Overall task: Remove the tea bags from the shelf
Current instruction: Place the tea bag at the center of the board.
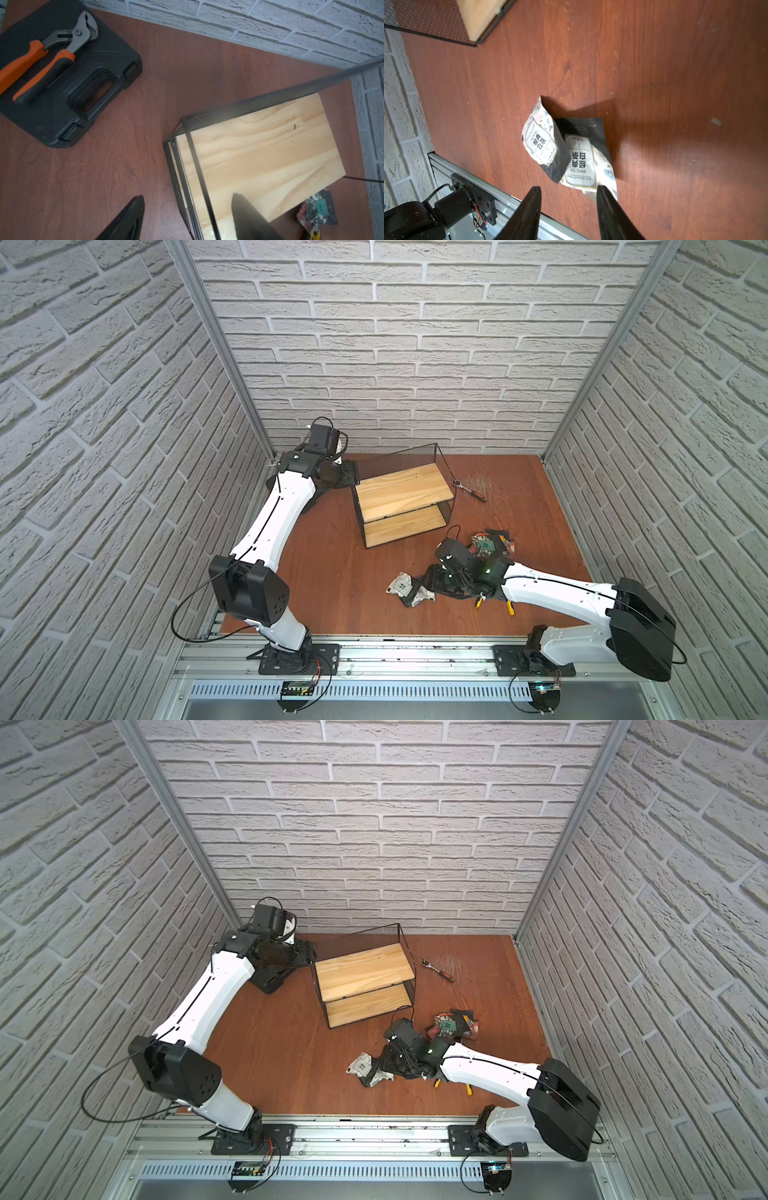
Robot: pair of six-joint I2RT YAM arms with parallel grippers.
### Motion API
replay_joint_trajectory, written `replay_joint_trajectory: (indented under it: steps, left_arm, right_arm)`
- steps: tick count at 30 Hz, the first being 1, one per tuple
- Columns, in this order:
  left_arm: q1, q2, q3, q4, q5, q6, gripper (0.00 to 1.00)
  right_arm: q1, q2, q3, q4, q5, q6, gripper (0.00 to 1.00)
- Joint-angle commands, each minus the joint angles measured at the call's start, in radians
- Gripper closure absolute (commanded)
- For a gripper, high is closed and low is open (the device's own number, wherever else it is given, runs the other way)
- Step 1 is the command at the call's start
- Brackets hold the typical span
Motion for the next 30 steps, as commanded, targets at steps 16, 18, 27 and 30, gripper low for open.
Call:
replay_joint_trajectory:
  steps: [16,18,27,30]
  left_arm:
    - [0.054,-0.282,-0.121,-0.005,-0.255,-0.122,0.02]
    - [0.067,-0.328,-0.185,0.015,-0.274,-0.123,0.02]
    - [0.031,-0.433,-0.481,0.008,-0.773,-0.188,0.02]
    - [0.046,-0.490,-0.658,0.181,-0.780,-0.077,0.02]
  right_arm:
    - [-0.512,-0.307,0.260,-0.522,0.279,-0.358,0.00]
    - [-0.580,-0.294,0.283,-0.485,0.239,-0.423,0.00]
    - [-0.720,-0.267,0.211,-0.186,0.483,-0.592,0.00]
    - [-0.802,-0.283,0.065,0.050,0.493,-0.655,0.00]
